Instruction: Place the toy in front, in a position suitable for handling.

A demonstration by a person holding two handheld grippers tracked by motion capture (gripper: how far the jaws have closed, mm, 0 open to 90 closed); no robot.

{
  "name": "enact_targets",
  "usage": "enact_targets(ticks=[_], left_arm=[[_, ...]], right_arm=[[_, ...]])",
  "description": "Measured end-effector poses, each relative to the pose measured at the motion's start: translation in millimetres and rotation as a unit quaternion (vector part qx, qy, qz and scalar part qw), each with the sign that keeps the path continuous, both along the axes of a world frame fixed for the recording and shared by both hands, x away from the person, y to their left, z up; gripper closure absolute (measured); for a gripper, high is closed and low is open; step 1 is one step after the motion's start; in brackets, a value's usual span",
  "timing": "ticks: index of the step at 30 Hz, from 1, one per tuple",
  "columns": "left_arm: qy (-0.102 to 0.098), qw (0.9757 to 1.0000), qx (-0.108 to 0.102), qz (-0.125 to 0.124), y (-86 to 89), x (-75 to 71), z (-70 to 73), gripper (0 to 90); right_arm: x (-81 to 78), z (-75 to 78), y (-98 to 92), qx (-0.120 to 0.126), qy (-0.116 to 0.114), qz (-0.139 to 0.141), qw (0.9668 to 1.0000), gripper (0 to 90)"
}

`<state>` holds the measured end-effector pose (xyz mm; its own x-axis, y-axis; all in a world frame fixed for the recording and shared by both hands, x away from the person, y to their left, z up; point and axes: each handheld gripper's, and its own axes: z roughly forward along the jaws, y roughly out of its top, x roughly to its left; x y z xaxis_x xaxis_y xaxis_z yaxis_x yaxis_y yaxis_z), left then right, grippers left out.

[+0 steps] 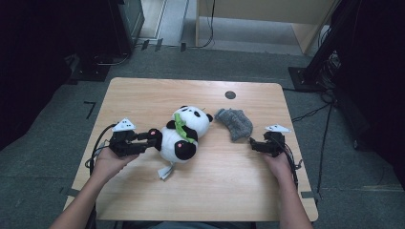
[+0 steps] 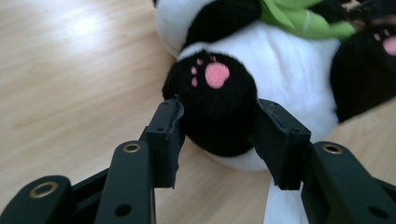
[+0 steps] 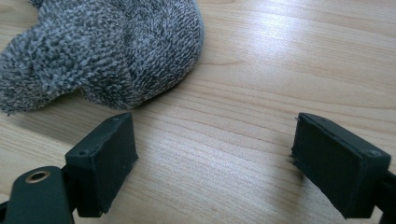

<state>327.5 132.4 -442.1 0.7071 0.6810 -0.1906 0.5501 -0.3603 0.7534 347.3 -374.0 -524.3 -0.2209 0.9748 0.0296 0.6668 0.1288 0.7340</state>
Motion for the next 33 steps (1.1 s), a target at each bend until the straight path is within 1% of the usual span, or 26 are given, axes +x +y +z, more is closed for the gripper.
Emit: enact_targets(ticks=[3, 5, 8, 9, 10, 12, 15, 17, 19, 21, 23, 24, 25, 26, 27, 28, 29, 30, 31, 32, 33], left_arm=[[0.007, 0.9998, 0.008, -0.015, -5.6, -8.0, -4.4, 51.8], [0.003, 0.9997, 0.010, -0.021, -9.7, -11.5, -7.3, 50.0], [0.013, 0.9993, -0.007, -0.035, -14.7, -13.1, -8.2, 50.0], [0.015, 0.9988, -0.012, -0.046, -19.1, -15.5, -8.9, 50.2], [0.015, 0.9988, -0.012, -0.046, -19.1, -15.5, -8.9, 50.2], [0.013, 0.9983, -0.011, -0.055, -24.2, -19.0, -10.8, 50.1], [0.022, 0.9969, -0.020, -0.072, -32.4, -23.5, -13.4, 49.7], [0.018, 0.9959, -0.016, -0.087, -38.0, -26.7, -13.0, 49.7], [0.009, 0.9956, -0.013, -0.093, -39.1, -28.0, -11.2, 47.4], [0.006, 0.9956, -0.018, -0.092, -33.7, -26.0, -7.6, 47.4], [-0.004, 0.9963, -0.020, -0.083, -24.0, -22.7, -1.9, 48.5], [-0.008, 0.9965, -0.024, -0.080, -18.5, -20.5, 1.3, 50.1], [-0.018, 0.9969, -0.029, -0.071, -8.5, -15.7, 7.4, 53.9], [-0.018, 0.9969, -0.029, -0.071, -8.5, -15.7, 7.4, 55.8], [-0.032, 0.9973, -0.019, -0.063, -3.2, -9.0, 11.3, 57.4], [-0.032, 0.9973, -0.019, -0.063, -3.2, -9.0, 11.3, 57.9], [-0.038, 0.9974, -0.012, -0.060, -2.2, -4.7, 11.6, 57.9], [-0.038, 0.9975, -0.009, -0.060, -1.5, 0.4, 10.7, 58.0], [-0.038, 0.9976, -0.002, -0.057, -2.6, 11.2, 7.0, 58.0], [-0.038, 0.9976, -0.002, -0.057, -2.6, 11.2, 7.0, 58.0], [-0.035, 0.9978, -0.001, -0.056, -4.2, 16.4, 4.6, 58.0]], right_arm=[[0.0, 0.0, 0.0, 0.000, 0.000, 0.000, 1.0000, 13.7], [0.2, 0.0, 0.1, 0.000, 0.000, 0.000, 1.0000, 13.7], [0.4, 0.0, 0.3, 0.000, 0.000, 0.001, 1.0000, 13.8], [0.4, 0.0, 0.3, 0.000, 0.000, 0.001, 1.0000, 13.8], [0.4, 0.0, 0.3, 0.000, 0.000, 0.001, 1.0000, 13.8], [0.4, 0.0, 0.3, 0.000, 0.000, 0.001, 1.0000, 13.8], [0.6, 0.0, 0.5, 0.000, 0.000, 0.002, 1.0000, 13.8], [0.7, 0.0, 0.6, 0.000, 0.000, 0.002, 1.0000, 13.8], [0.7, 0.0, 0.6, 0.000, 0.000, 0.003, 1.0000, 13.9], [0.7, 0.0, 0.6, 0.000, 0.000, 0.003, 1.0000, 13.8], [0.7, 0.0, 0.7, 0.000, 0.000, 0.003, 1.0000, 13.9], [0.6, 0.0, 0.7, 0.000, 0.000, 0.003, 1.0000, 13.9], [0.6, 0.0, 0.7, 0.000, 0.000, 0.003, 1.0000, 13.8], [0.6, 0.0, 0.7, 0.000, 0.000, 0.003, 1.0000, 13.8], [0.6, 0.0, 0.7, 0.000, -0.001, 0.004, 1.0000, 13.9], [0.6, 0.0, 0.7, 0.000, -0.001, 0.004, 1.0000, 13.9], [0.6, 0.0, 0.7, 0.000, -0.001, 0.004, 1.0000, 13.9], [0.6, 0.0, 0.7, 0.000, -0.001, 0.004, 1.0000, 13.9], [0.5, 0.0, 0.9, 0.000, -0.001, 0.003, 1.0000, 13.9], [0.5, 0.0, 0.9, 0.000, -0.001, 0.003, 1.0000, 13.9], [0.5, 0.0, 1.0, 0.000, -0.001, 0.003, 1.0000, 13.9]])
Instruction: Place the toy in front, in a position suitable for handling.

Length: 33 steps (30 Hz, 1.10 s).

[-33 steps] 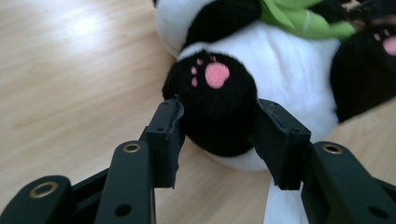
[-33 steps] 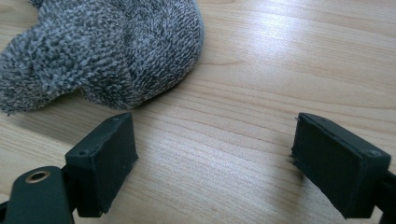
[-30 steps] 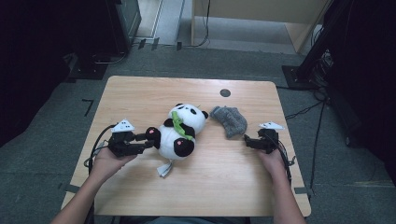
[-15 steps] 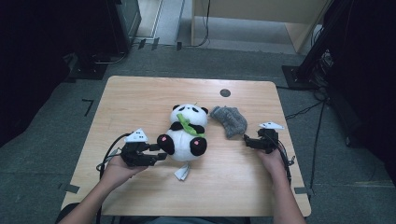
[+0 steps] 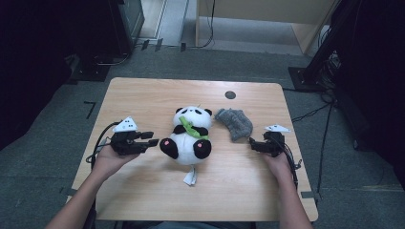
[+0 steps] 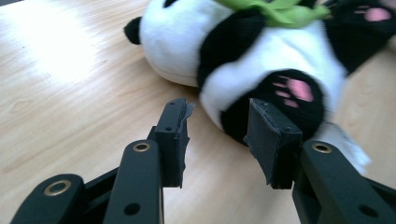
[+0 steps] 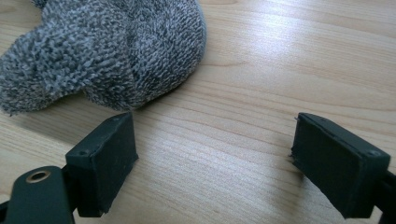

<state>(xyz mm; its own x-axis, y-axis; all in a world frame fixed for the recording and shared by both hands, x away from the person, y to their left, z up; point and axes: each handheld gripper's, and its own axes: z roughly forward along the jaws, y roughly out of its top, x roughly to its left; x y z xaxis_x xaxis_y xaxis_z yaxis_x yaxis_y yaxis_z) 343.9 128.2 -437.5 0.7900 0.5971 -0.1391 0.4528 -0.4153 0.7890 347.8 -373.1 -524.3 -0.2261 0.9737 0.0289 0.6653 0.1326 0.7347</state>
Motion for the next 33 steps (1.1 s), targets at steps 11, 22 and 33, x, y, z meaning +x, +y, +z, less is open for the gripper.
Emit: enact_targets(ticks=[11, 22, 33], left_arm=[[0.018, 0.9990, 0.009, -0.040, -26.7, 12.9, -20.5, 53.3], [0.012, 0.9977, -0.008, -0.067, -54.3, -20.9, -23.8, 47.7], [0.041, 0.9978, -0.044, -0.028, -91.3, -34.5, -30.9, 40.7]], right_arm=[[0.0, 0.0, 0.0, 0.000, 0.000, 0.000, 1.0000, 13.9], [0.0, 0.1, 0.6, 0.001, 0.001, -0.001, 1.0000, 13.9], [0.9, 0.0, 1.7, 0.000, 0.000, 0.001, 1.0000, 13.9]])
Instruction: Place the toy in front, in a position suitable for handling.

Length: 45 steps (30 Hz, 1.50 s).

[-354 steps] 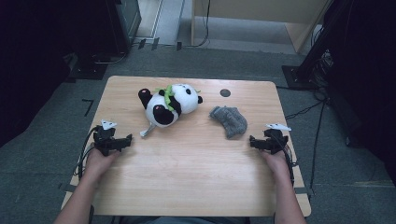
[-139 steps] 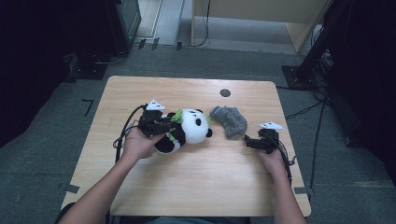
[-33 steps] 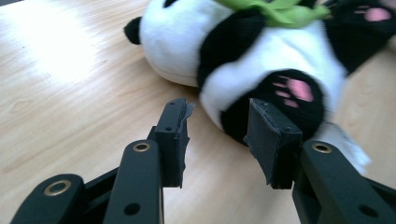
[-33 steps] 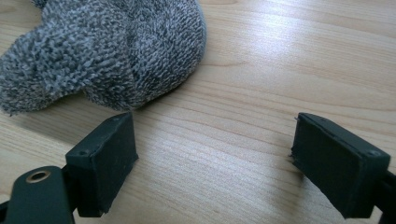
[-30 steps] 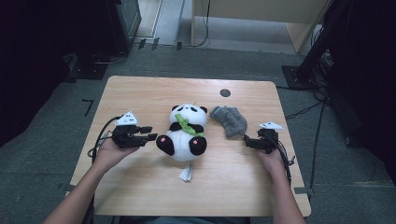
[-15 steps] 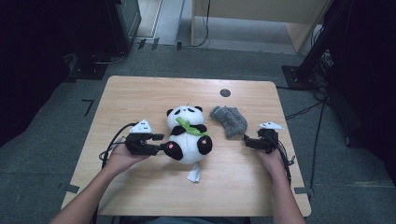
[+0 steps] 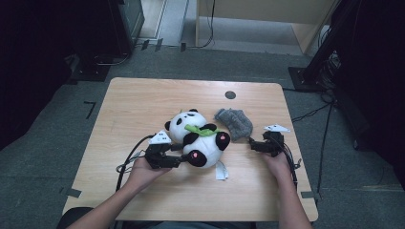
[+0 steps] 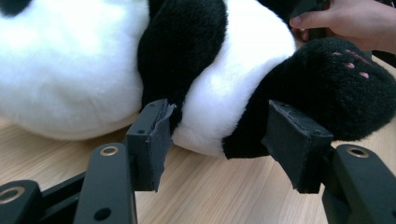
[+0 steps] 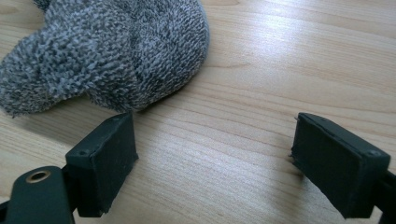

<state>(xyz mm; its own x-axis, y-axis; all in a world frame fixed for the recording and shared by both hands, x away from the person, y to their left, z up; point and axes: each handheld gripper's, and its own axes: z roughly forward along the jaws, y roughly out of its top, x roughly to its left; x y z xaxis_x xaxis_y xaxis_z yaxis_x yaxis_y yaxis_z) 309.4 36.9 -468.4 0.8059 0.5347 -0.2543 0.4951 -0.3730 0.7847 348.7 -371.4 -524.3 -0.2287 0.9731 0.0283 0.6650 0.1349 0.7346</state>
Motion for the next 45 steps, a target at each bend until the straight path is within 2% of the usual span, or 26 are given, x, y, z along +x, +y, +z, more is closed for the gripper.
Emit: enact_targets(ticks=[2, 3, 5, 7, 9, 14, 16, 21, 27, 29, 31, 32, 33, 35, 38, 39, 45], left_arm=[[-0.011, 0.9999, 0.007, -0.003, 1.1, 0.4, 1.9, 40.7], [-0.028, 0.9995, 0.013, 0.002, 8.9, 2.8, 6.4, 40.9], [-0.035, 0.9993, 0.015, 0.007, 14.4, 5.3, 9.1, 41.8], [-0.046, 0.9986, 0.016, 0.022, 27.0, 12.5, 14.2, 42.2], [-0.048, 0.9981, 0.014, 0.035, 39.8, 22.1, 17.0, 42.9], [-0.065, 0.9944, 0.044, 0.071, 61.3, 46.7, 15.3, 43.9], [-0.063, 0.9938, 0.044, 0.081, 67.1, 56.7, 15.3, 43.7], [-0.051, 0.9943, 0.037, 0.086, 77.2, 80.9, 15.0, 43.7], [-0.036, 0.9941, 0.037, 0.095, 83.4, 106.4, 6.1, 44.5], [-0.035, 0.9942, 0.024, 0.099, 85.5, 112.0, 3.0, 44.6], [-0.028, 0.9949, 0.016, 0.096, 85.9, 115.2, 0.3, 45.3], [-0.019, 0.9962, 0.021, 0.082, 82.5, 115.7, -1.9, 45.5], [-0.019, 0.9962, 0.021, 0.082, 82.5, 115.7, -1.9, 45.4], [-0.018, 0.9973, 0.026, 0.067, 77.2, 113.7, -3.4, 45.1], [-0.019, 0.9977, 0.042, 0.050, 69.5, 111.4, -7.0, 44.5], [-0.011, 0.9982, 0.045, 0.040, 67.1, 111.6, -10.8, 44.6], [0.002, 0.9992, 0.027, 0.029, 68.0, 114.8, -17.5, 46.2]], right_arm=[[0.0, 0.0, 0.0, 0.000, 0.000, 0.000, 1.0000, 13.9], [0.0, 0.0, 0.0, 0.000, 0.000, 0.000, 1.0000, 13.9], [0.0, 0.0, 0.0, 0.000, 0.000, 0.000, 1.0000, 13.9], [0.0, 0.0, 0.0, 0.000, 0.000, 0.000, 1.0000, 13.9], [0.0, 0.0, 0.0, 0.000, 0.000, 0.000, 1.0000, 13.9], [-0.1, 0.0, 0.2, 0.000, 0.000, -0.001, 1.0000, 13.9], [-0.1, 0.0, 0.2, 0.000, 0.000, -0.001, 1.0000, 13.9], [-0.1, 0.0, 0.2, 0.000, 0.000, -0.001, 1.0000, 13.9], [-0.1, 0.0, 0.3, 0.000, 0.000, 0.000, 1.0000, 13.9], [-0.1, 0.0, 0.2, 0.000, 0.000, 0.000, 1.0000, 13.9], [-0.1, 0.0, 0.2, 0.000, 0.000, 0.000, 1.0000, 13.9], [-0.1, 0.0, 0.2, 0.000, 0.000, 0.000, 1.0000, 13.9], [-0.1, 0.0, 0.2, 0.000, 0.000, 0.000, 1.0000, 13.9], [-0.1, 0.0, 0.2, 0.000, 0.000, 0.000, 1.0000, 13.9], [-0.2, 0.0, 0.3, 0.000, 0.000, 0.000, 1.0000, 13.9], [-0.4, 0.0, 0.5, 0.000, 0.000, -0.001, 1.0000, 13.9], [-0.5, 0.0, 0.5, 0.001, 0.000, -0.001, 1.0000, 14.0]])
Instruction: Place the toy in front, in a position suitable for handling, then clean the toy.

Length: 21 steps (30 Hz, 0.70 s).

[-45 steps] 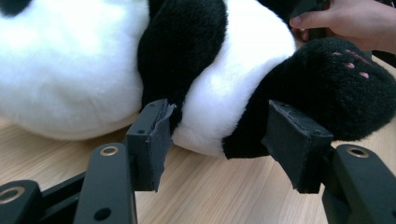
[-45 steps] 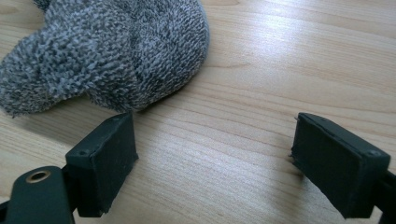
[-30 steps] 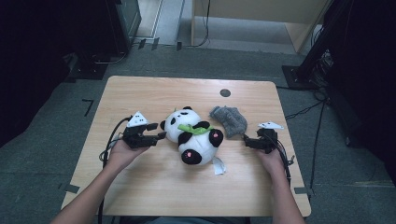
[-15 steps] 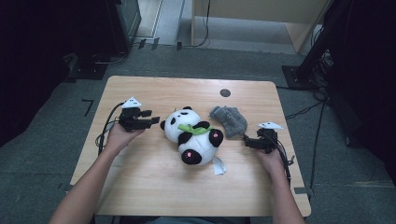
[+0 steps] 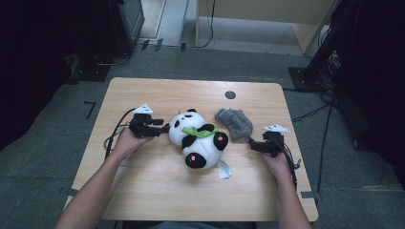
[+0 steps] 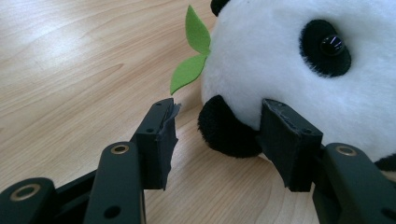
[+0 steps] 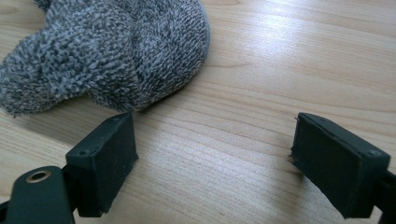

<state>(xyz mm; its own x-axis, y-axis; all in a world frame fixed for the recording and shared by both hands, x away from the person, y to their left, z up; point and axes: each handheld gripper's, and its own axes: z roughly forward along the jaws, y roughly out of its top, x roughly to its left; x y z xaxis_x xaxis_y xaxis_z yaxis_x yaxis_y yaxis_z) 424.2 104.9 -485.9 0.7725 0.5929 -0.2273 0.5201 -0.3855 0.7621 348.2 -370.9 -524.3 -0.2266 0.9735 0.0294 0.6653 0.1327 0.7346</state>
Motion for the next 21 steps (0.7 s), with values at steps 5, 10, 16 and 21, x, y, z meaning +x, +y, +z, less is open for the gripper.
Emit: enact_targets(ticks=[5, 10, 16, 21], left_arm=[[-0.009, 0.9998, 0.007, -0.019, -1.0, 0.2, -4.1, 54.8], [0.010, 0.9995, 0.006, -0.030, -3.8, 3.1, -7.8, 67.2], [0.009, 0.9985, 0.042, -0.032, -13.4, 1.1, -10.4, 90.0], [0.015, 0.9991, 0.037, -0.016, -10.3, -2.3, -6.6, 90.0]], right_arm=[[-0.1, 0.0, 0.2, 0.000, 0.000, -0.001, 1.0000, 14.1], [-0.4, 0.0, 0.6, 0.000, 0.000, -0.002, 1.0000, 14.1], [-0.6, 0.1, 1.0, 0.000, 0.000, 0.000, 1.0000, 14.1], [0.3, 0.1, 1.6, 0.001, 0.001, 0.003, 1.0000, 14.1]])
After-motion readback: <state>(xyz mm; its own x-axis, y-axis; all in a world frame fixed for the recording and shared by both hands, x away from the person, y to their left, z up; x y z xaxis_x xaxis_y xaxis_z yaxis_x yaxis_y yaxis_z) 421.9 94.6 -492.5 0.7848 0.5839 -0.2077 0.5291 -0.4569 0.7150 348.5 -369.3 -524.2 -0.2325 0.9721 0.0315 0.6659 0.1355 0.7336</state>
